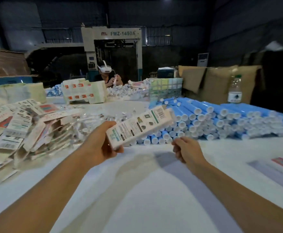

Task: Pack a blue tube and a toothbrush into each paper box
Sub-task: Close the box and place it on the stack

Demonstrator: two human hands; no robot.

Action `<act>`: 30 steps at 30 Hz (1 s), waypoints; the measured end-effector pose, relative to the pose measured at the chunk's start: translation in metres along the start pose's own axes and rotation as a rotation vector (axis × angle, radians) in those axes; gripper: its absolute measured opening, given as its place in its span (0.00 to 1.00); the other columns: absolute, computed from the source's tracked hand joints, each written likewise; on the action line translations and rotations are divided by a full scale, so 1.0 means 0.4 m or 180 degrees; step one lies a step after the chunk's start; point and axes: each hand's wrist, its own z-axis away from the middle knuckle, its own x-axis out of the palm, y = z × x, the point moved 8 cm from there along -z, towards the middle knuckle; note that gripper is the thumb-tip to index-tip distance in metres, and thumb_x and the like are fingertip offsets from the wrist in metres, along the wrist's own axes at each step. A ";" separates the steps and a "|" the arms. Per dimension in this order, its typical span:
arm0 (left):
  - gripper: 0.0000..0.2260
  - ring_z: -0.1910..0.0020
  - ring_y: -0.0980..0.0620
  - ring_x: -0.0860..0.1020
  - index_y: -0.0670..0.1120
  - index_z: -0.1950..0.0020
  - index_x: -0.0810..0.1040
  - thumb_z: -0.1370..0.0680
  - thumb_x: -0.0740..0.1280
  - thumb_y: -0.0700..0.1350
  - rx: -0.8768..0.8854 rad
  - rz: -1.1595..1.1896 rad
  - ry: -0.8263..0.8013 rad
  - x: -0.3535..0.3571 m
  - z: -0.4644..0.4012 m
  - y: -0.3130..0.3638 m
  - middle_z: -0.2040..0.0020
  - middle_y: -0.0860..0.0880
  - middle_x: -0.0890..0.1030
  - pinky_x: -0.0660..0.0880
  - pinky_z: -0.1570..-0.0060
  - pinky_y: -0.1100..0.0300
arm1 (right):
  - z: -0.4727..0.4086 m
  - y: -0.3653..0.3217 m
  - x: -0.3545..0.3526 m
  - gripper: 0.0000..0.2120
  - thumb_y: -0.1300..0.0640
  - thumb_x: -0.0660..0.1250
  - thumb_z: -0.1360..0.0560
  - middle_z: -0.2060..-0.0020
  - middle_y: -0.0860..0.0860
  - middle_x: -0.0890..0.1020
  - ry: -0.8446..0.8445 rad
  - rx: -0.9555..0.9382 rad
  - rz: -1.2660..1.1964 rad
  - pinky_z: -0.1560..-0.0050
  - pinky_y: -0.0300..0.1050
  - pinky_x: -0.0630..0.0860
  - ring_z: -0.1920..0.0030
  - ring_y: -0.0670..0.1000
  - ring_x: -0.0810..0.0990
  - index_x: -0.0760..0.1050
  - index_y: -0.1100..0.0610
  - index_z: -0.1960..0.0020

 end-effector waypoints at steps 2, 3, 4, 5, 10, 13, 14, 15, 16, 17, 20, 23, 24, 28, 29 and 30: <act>0.14 0.80 0.48 0.73 0.46 0.52 0.80 0.23 0.61 0.54 -0.0255 -0.0063 -0.0033 0.035 -0.004 -0.053 0.63 0.43 0.82 0.62 0.82 0.69 | -0.002 0.023 -0.022 0.15 0.59 0.56 0.20 0.77 0.52 0.74 0.0105 0.0527 -0.0835 0.80 0.35 0.58 0.80 0.46 0.67 0.76 0.60 0.61; 0.14 0.80 0.49 0.72 0.47 0.53 0.80 0.23 0.61 0.55 -0.0338 -0.0098 0.0002 0.041 -0.007 -0.075 0.64 0.43 0.82 0.61 0.82 0.70 | -0.001 0.026 -0.025 0.17 0.56 0.54 0.19 0.77 0.52 0.75 0.0066 0.0652 -0.0960 0.79 0.35 0.58 0.80 0.46 0.67 0.78 0.59 0.60; 0.14 0.81 0.49 0.72 0.48 0.54 0.80 0.23 0.62 0.56 -0.0393 -0.0097 0.0033 0.044 -0.011 -0.096 0.65 0.43 0.82 0.60 0.83 0.71 | 0.002 0.026 -0.024 0.20 0.51 0.54 0.18 0.77 0.52 0.75 -0.0010 0.0716 -0.1029 0.78 0.35 0.58 0.80 0.47 0.68 0.79 0.58 0.60; 0.14 0.82 0.49 0.72 0.48 0.53 0.80 0.23 0.62 0.56 -0.0434 -0.0070 0.0044 0.041 -0.018 -0.114 0.66 0.43 0.82 0.60 0.83 0.71 | 0.004 0.027 -0.021 0.23 0.46 0.53 0.18 0.77 0.52 0.76 -0.0092 0.0764 -0.1112 0.78 0.35 0.58 0.80 0.47 0.69 0.79 0.57 0.60; 0.12 0.83 0.49 0.70 0.48 0.48 0.78 0.22 0.62 0.54 -0.0381 -0.0082 -0.0074 0.019 -0.038 -0.136 0.66 0.42 0.82 0.59 0.87 0.70 | 0.005 0.035 -0.003 0.21 0.40 0.56 0.22 0.73 0.52 0.81 -0.0381 0.0846 -0.1007 0.80 0.33 0.62 0.81 0.46 0.71 0.79 0.53 0.58; 0.11 0.81 0.48 0.72 0.49 0.50 0.79 0.22 0.63 0.54 -0.0350 -0.0082 -0.0066 0.014 -0.040 -0.131 0.64 0.42 0.83 0.62 0.86 0.69 | 0.008 0.025 0.010 0.13 0.52 0.60 0.23 0.72 0.53 0.83 -0.0480 0.0690 -0.0649 0.78 0.34 0.61 0.78 0.47 0.72 0.80 0.55 0.60; 0.11 0.79 0.47 0.73 0.50 0.50 0.79 0.22 0.63 0.55 -0.0339 -0.0135 -0.0035 0.012 -0.040 -0.128 0.63 0.42 0.83 0.64 0.84 0.68 | 0.006 0.024 0.011 0.12 0.55 0.60 0.23 0.70 0.54 0.84 -0.0475 0.0656 -0.0593 0.78 0.35 0.61 0.75 0.48 0.73 0.79 0.56 0.61; 0.11 0.77 0.47 0.75 0.49 0.50 0.79 0.22 0.63 0.56 -0.0291 -0.0225 0.0030 0.009 -0.040 -0.121 0.62 0.43 0.84 0.67 0.83 0.66 | 0.005 0.023 0.011 0.11 0.58 0.60 0.23 0.68 0.55 0.84 -0.0467 0.0630 -0.0547 0.77 0.37 0.61 0.72 0.50 0.74 0.77 0.56 0.61; 0.12 0.75 0.47 0.77 0.49 0.51 0.79 0.22 0.63 0.56 -0.0161 -0.0389 0.0174 0.000 -0.041 -0.109 0.62 0.44 0.84 0.69 0.81 0.63 | 0.005 0.022 0.010 0.10 0.60 0.60 0.23 0.67 0.56 0.85 -0.0460 0.0612 -0.0490 0.76 0.38 0.61 0.69 0.52 0.75 0.77 0.56 0.61; 0.13 0.72 0.48 0.79 0.48 0.53 0.79 0.22 0.62 0.57 0.0095 -0.0707 0.0435 -0.016 -0.040 -0.086 0.62 0.44 0.84 0.72 0.78 0.61 | 0.005 0.022 0.009 0.10 0.60 0.60 0.23 0.66 0.57 0.85 -0.0455 0.0601 -0.0431 0.75 0.39 0.62 0.68 0.54 0.74 0.76 0.56 0.60; 0.18 0.64 0.50 0.77 0.46 0.56 0.78 0.22 0.58 0.59 0.1641 -0.2473 0.1453 -0.041 0.003 0.022 0.60 0.47 0.82 0.70 0.68 0.57 | 0.007 0.022 0.005 0.07 0.61 0.61 0.23 0.65 0.58 0.85 -0.0443 0.0549 -0.0284 0.75 0.41 0.62 0.73 0.54 0.72 0.76 0.58 0.58; 0.25 0.52 0.47 0.75 0.50 0.47 0.79 0.25 0.53 0.67 0.2702 -0.3850 0.1410 0.052 0.066 0.049 0.50 0.49 0.80 0.70 0.59 0.53 | 0.011 0.016 0.011 0.06 0.61 0.62 0.23 0.58 0.60 0.84 -0.0527 0.0425 -0.0066 0.77 0.42 0.63 0.77 0.53 0.72 0.78 0.59 0.56; 0.31 0.45 0.46 0.74 0.50 0.41 0.77 0.26 0.50 0.71 0.2726 -0.4275 0.1231 0.091 0.070 0.034 0.44 0.48 0.79 0.69 0.50 0.49 | 0.012 0.015 0.014 0.06 0.61 0.63 0.23 0.57 0.60 0.84 -0.0570 0.0382 -0.0002 0.77 0.42 0.63 0.77 0.54 0.72 0.78 0.60 0.56; 0.47 0.30 0.50 0.62 0.52 0.26 0.59 0.38 0.40 0.77 0.2366 -0.5624 0.0570 0.195 0.045 -0.048 0.29 0.52 0.67 0.51 0.30 0.48 | 0.020 0.012 0.025 0.05 0.61 0.64 0.23 0.58 0.58 0.85 -0.0768 0.0192 0.0134 0.80 0.39 0.65 0.76 0.53 0.74 0.78 0.60 0.53; 0.46 0.30 0.50 0.61 0.52 0.25 0.56 0.36 0.43 0.77 0.2307 -0.5681 0.0486 0.200 0.036 -0.062 0.28 0.52 0.66 0.51 0.30 0.49 | 0.022 0.010 0.025 0.05 0.61 0.64 0.23 0.59 0.57 0.85 -0.0795 0.0151 0.0152 0.81 0.38 0.65 0.77 0.53 0.73 0.79 0.59 0.53; 0.43 0.30 0.50 0.62 0.51 0.25 0.54 0.32 0.47 0.76 0.2294 -0.5675 0.0446 0.201 0.031 -0.071 0.28 0.52 0.65 0.53 0.31 0.50 | 0.023 0.008 0.026 0.05 0.61 0.64 0.23 0.60 0.56 0.85 -0.0815 0.0114 0.0175 0.81 0.38 0.64 0.77 0.52 0.73 0.80 0.59 0.54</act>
